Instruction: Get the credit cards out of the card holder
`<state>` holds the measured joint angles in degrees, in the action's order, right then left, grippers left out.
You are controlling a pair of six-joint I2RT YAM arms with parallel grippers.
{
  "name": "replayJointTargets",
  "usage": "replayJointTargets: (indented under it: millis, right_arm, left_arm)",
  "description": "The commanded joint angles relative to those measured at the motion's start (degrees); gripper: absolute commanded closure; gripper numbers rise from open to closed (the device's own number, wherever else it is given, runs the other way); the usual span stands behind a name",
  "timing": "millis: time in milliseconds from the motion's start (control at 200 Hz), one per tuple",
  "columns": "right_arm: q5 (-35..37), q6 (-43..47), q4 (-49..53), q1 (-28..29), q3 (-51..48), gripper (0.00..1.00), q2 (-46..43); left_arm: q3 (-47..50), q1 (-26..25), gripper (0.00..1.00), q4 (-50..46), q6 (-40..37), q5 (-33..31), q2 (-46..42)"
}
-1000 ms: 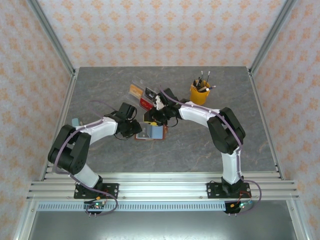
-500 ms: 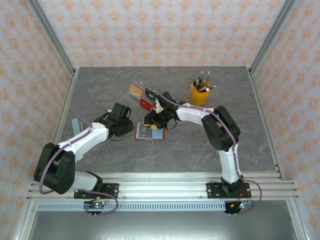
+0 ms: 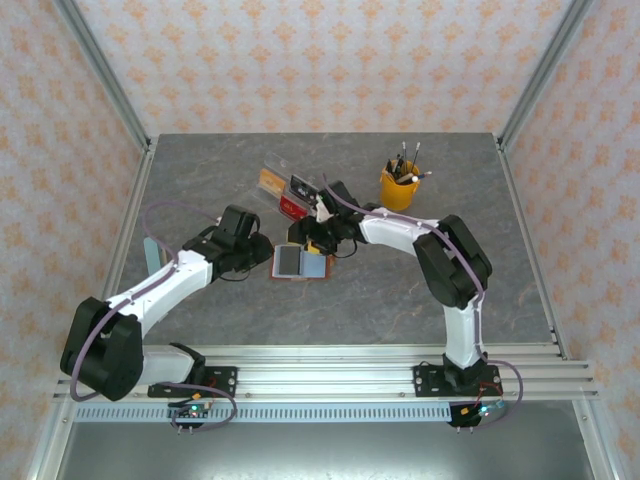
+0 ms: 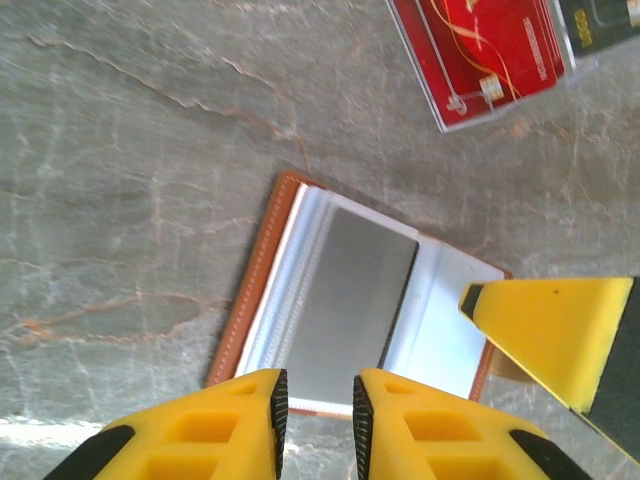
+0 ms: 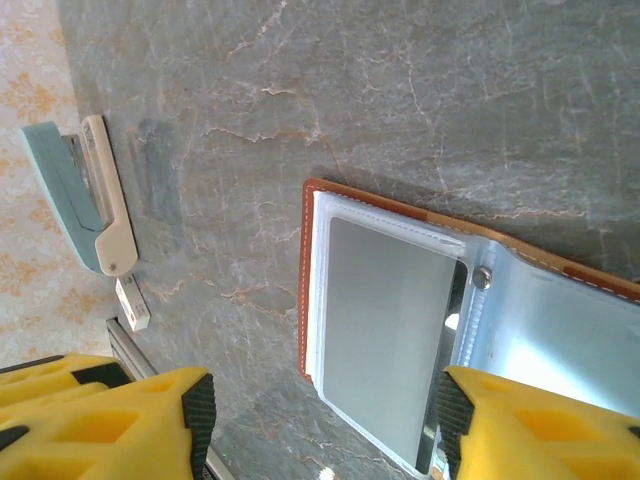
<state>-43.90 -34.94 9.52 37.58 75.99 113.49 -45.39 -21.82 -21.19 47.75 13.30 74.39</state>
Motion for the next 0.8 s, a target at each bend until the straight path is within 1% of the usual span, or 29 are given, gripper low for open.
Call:
replayJointTargets:
  millis: [0,70,145,355,475,681,796]
  right_arm:
    - [2.6,-0.1,-2.3,-0.3,-1.6,0.37,-3.0]
    - [4.4,0.1,-1.1,-0.3,-1.8,0.38,-3.1]
    - [7.0,0.4,0.7,-0.2,-1.8,0.42,-3.1]
    - [10.1,2.5,5.6,0.8,0.2,0.59,-1.1]
    - [10.8,2.8,6.7,1.5,1.0,0.68,0.1]
    - [8.9,2.2,6.2,2.0,1.8,0.76,1.9]
    - [8.1,1.6,5.3,2.1,1.7,0.77,2.8]
  left_arm:
    - [-2.5,-1.5,0.72,1.2,-1.9,1.6,1.3]
    - [-3.2,-2.1,0.73,1.4,-2.2,1.6,3.1]
    - [-3.8,-2.3,0.75,1.8,-1.8,1.8,5.4]
    - [-5.6,-2.3,0.86,1.5,-0.4,-1.1,12.1]
    - [-6.1,-2.3,0.88,1.1,0.0,-2.9,14.5]
    - [-7.1,-2.1,0.91,0.7,0.2,-4.2,17.2]
    - [-7.6,-1.9,0.92,-0.3,0.4,-4.4,18.6]
